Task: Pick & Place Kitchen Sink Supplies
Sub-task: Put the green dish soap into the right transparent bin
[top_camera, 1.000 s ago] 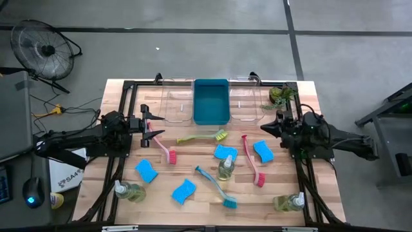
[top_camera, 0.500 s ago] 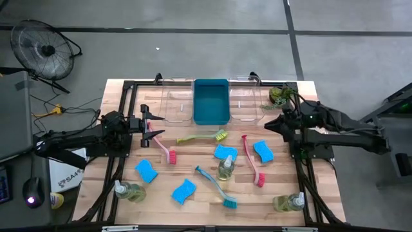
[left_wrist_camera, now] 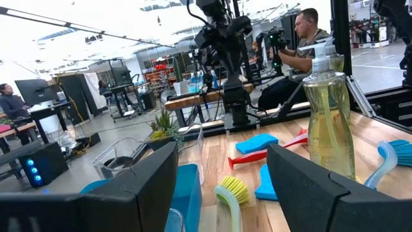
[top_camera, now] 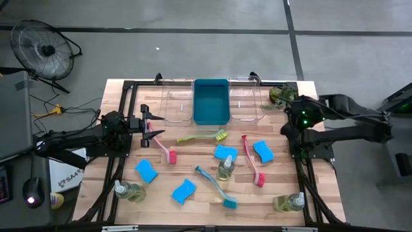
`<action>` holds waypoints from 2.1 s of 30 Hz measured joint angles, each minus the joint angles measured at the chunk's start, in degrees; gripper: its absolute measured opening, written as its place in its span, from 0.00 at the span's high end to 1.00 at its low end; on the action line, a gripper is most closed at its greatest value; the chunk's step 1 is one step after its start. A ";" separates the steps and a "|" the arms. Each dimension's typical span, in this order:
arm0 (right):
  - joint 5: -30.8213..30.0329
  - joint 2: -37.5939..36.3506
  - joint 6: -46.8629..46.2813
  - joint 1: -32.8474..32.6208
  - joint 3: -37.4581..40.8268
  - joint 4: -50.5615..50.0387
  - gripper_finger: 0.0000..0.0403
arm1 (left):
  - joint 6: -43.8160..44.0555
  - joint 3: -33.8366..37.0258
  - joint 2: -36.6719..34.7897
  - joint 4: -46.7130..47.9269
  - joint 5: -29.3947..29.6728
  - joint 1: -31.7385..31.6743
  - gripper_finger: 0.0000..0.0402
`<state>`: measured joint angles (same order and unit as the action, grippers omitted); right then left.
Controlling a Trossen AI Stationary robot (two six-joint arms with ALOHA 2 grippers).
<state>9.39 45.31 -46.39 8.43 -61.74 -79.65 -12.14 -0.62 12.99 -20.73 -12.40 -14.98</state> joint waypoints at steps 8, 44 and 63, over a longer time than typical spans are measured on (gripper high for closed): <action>0.12 3.27 -2.52 -1.10 -1.85 -0.76 0.83 | 0.00 0.00 0.00 0.00 0.02 0.00 0.42; 9.17 6.05 -42.07 -31.74 -1.86 6.96 0.44 | 0.00 0.00 0.02 0.00 0.02 0.00 0.42; 20.58 3.85 -73.12 -47.36 -1.96 11.68 0.41 | 0.00 0.00 0.00 0.00 0.02 0.00 0.42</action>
<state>29.96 49.16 -119.51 -38.93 -63.70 -67.96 -12.14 -0.62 12.99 -20.73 -12.38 -14.98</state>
